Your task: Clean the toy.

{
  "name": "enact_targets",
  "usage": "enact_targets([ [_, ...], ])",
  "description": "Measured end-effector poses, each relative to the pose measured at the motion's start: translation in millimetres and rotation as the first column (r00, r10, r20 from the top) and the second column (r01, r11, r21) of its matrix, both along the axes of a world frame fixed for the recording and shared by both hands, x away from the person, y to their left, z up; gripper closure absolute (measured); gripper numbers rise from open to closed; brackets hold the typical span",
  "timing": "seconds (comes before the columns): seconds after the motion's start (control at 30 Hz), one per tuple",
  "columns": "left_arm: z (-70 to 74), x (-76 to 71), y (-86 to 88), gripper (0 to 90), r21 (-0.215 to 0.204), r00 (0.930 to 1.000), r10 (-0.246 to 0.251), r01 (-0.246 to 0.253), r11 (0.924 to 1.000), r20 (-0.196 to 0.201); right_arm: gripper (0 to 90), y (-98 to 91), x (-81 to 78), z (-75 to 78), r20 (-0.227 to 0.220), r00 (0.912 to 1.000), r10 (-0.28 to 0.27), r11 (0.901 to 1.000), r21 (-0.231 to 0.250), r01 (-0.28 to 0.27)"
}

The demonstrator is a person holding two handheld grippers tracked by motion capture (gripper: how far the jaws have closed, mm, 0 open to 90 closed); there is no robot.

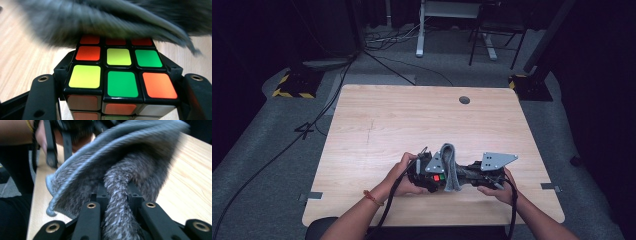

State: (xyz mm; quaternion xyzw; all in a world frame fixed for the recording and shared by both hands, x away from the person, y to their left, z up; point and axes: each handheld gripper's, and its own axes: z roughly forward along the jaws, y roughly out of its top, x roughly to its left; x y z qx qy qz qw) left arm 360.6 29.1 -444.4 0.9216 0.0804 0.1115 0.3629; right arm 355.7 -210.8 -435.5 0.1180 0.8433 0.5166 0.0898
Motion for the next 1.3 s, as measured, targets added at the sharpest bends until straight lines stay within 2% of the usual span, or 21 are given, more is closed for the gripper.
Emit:
enact_targets([
  [0.13, 3.1, -4.3, -3.2, 33.2, -0.01, 0.9994, -0.004, 0.004, 0.9999, 0.033, 77.3, 4.4, -2.4, 0.8, 0.035, 0.9992, -0.019, 0.9991, -0.036, 0.02],
  [0.2, 5.7, -3.6, 0.7, 33.2, -0.039, 0.9996, 0.004, -0.003, 0.9992, 0.028, 77.3, 1.6, 0.6, 0.2, 0.034, 0.9982, -0.051, 0.998, -0.035, 0.052],
  [0.3, 11.8, -3.7, 6.3, 33.2, -0.079, 0.9992, 0.011, -0.007, 0.9968, 0.039, 77.3, -2.4, 7.2, -4.3, 0.009, 0.9967, -0.08, 0.9949, -0.061, 0.081],
  [0.37, 16.5, -4.2, 9.5, 33.2, -0.123, 0.9994, 0.005, 0.0, 0.9924, 0.034, 77.3, -1.4, 10.5, -10.0, -0.009, 0.9961, -0.087, 0.9908, -0.104, 0.086],
  [0.43, 18.7, -5.3, 10.1, 33.2, -0.138, 0.9992, -0.006, 0.012, 0.9903, 0.041, 77.2, 0.9, 11.3, -14.1, -0.026, 0.9968, -0.075, 0.9908, -0.115, 0.071],
  [0.5, 17.7, -6.1, 9.0, 33.2, -0.127, 0.9987, -0.004, 0.01, 0.9919, 0.051, 77.2, 3.7, 9.7, -14.3, -0.031, 0.9976, -0.061, 0.9922, -0.111, 0.057],
  [0.57, 16.4, -4.9, 9.2, 33.1, -0.124, 0.9993, 0.003, 0.002, 0.9922, 0.037, 77.2, 6.2, 5.9, -11.7, -0.029, 0.9987, -0.042, 0.9946, -0.096, 0.039],
  [0.73, 13.4, -1.9, 9.4, 33.0, -0.116, 0.9997, 0.012, -0.009, 0.9932, 0.023, 77.4, 3.8, 1.3, -5.5, -0.015, 0.9991, -0.04, 0.998, -0.05, 0.039],
  [0.83, 10.4, -1.2, 6.9, 32.9, -0.096, 0.9998, 0.016, -0.014, 0.9953, 0.015, 77.5, 1.7, -0.4, -1.0, 0.001, 0.9992, -0.039, 0.999, -0.022, 0.039],
  [1.0, 6.2, -1.6, 2.1, 32.9, -0.054, 0.9998, 0.012, -0.011, 0.9985, 0.012, 77.4, 2.9, -1.7, -0.5, 0.01, 0.9996, -0.026, 0.9995, -0.017, 0.026],
  [1.1, 5.2, -2.8, -0.6, 33.0, -0.036, 0.9997, 0.004, -0.003, 0.9993, 0.025, 77.4, 3.9, -3.0, 1.2, 0.019, 0.9997, -0.015, 0.9999, -0.005, 0.015],
  [1.23, 8.5, -3.7, 2.0, 33.2, -0.054, 0.9993, 0.011, -0.009, 0.9985, 0.036, 77.3, 3.8, -2.0, 2.3, 0.028, 0.9991, -0.031, 0.9993, -0.018, 0.031],
  [1.3, 11.9, -4.6, 4.6, 33.2, -0.077, 0.9989, 0.014, -0.01, 0.997, 0.045, 77.4, 2.4, 1.2, 0.7, 0.024, 0.9983, -0.053, 0.9977, -0.041, 0.054],
])
